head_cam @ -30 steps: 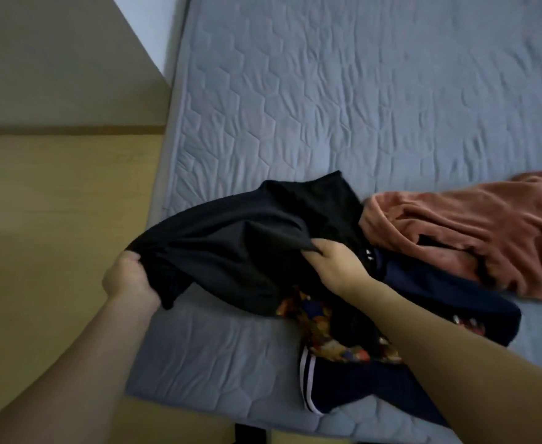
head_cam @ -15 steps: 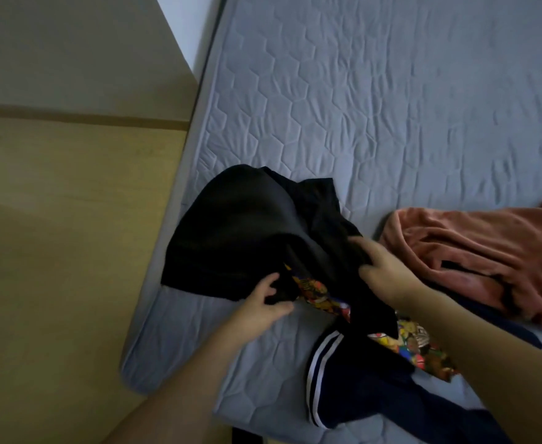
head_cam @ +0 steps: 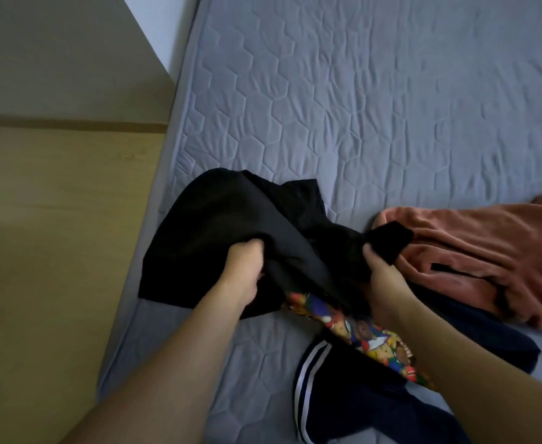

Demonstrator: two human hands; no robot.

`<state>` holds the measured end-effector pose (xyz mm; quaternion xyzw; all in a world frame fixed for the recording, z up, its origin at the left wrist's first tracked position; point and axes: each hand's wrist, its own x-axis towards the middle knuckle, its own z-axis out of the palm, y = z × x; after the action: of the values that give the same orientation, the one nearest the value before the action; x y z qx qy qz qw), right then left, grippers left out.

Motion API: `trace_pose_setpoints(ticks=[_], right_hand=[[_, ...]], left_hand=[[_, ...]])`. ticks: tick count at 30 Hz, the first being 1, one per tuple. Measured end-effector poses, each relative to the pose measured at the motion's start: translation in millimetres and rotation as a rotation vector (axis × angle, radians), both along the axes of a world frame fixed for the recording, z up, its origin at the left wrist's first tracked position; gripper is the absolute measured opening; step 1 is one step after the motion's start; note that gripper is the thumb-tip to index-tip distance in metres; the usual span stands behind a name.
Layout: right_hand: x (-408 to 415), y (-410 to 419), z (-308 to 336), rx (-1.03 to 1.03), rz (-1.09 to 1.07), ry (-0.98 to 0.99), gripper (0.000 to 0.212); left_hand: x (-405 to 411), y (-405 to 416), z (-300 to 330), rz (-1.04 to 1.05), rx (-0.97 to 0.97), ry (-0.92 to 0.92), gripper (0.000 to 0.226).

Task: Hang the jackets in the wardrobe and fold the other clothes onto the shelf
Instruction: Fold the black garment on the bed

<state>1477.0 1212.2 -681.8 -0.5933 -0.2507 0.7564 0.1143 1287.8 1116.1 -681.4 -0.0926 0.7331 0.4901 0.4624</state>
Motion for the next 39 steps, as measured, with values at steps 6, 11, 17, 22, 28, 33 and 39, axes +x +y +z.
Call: trace_pose_setpoints(ticks=[6, 11, 17, 22, 28, 33, 39], right_hand=[[-63.0, 48.9, 37.4, 0.018, -0.355, 0.077, 0.055], [-83.3, 60.5, 36.0, 0.174, 0.155, -0.202, 0.079], [-69.0, 21.1, -35.2, 0.135, 0.764, -0.516, 0.058], [-76.2, 5.0, -83.1, 0.12, 0.693, -0.54, 0.074], [-117.6, -5.6, -65.7, 0.14, 0.636, -0.358, 0.033], [-204.7, 0.4, 52.3, 0.306, 0.676, 0.057, 0.017], [-289.3, -14.4, 245.9, 0.503, 0.874, 0.31, 0.023]], left_hand=[[-39.8, -135.9, 13.6, -0.704, -0.749, 0.099, 0.029], [-71.8, -145.3, 27.8, -0.774, -0.872, 0.569, 0.021], [-57.1, -60.5, -2.7, -1.213, -0.568, 0.874, 0.076], [-91.9, -97.9, -47.4, -1.501, -0.912, 0.809, 0.05], [-113.8, -139.1, -46.1, -1.389, -0.828, 0.609, 0.047], [-74.2, -143.3, 3.2, -0.874, -0.294, 0.645, 0.027], [-50.6, -141.6, 98.9, -0.291, 0.027, 0.249, 0.086]])
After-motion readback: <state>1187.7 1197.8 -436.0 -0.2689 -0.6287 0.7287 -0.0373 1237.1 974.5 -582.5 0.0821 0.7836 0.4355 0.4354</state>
